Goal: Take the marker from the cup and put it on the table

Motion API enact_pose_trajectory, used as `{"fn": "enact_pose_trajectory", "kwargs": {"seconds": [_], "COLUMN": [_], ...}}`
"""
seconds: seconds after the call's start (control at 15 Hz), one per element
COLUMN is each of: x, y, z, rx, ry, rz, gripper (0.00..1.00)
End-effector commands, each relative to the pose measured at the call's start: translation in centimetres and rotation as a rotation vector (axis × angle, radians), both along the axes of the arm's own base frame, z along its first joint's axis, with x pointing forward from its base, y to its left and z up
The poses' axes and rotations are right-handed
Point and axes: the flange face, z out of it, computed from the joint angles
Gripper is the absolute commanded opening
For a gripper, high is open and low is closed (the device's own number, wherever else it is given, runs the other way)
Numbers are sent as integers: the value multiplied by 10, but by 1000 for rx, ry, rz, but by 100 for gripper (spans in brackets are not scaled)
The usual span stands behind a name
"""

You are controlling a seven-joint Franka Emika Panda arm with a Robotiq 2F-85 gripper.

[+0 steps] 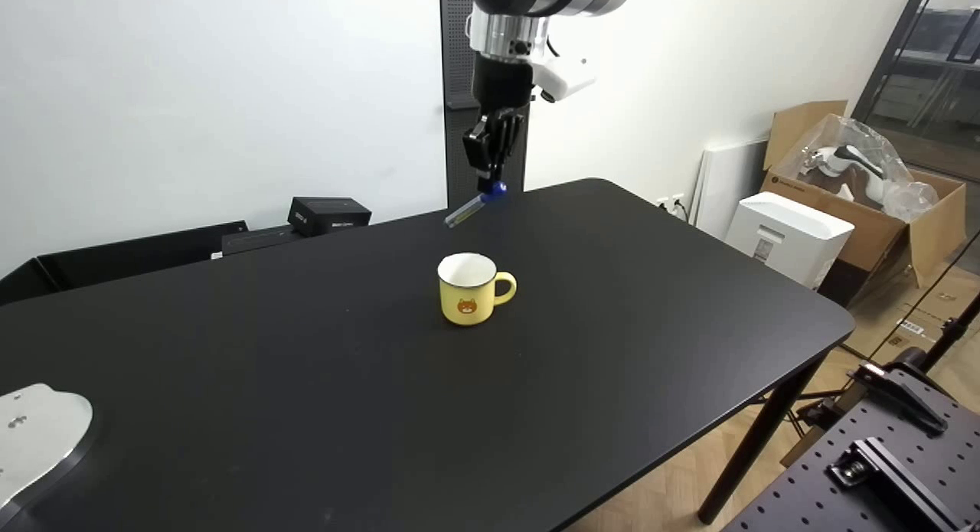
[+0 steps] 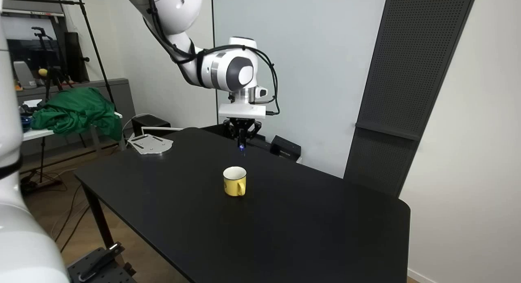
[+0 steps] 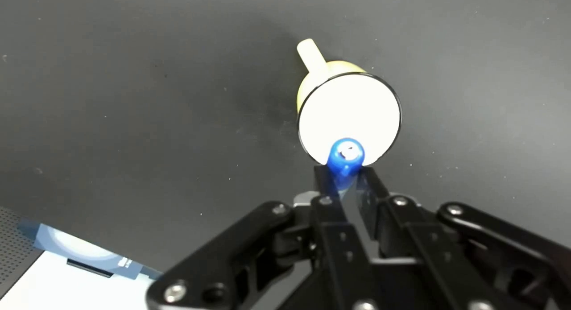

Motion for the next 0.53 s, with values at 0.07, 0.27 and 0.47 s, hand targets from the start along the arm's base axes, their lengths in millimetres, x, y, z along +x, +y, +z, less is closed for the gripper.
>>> {"fn": "enact_pose_trajectory", "kwargs": {"seconds": [0.07,0.27,0.47], "x": [-9,-9,-9], "y": [-34,-62,-85], "z": [19,11,-7], "rx": [53,87,125], "ry": [-49,-47,-21], "rz": [-51,-94,-128], "gripper": [5,5,5]}}
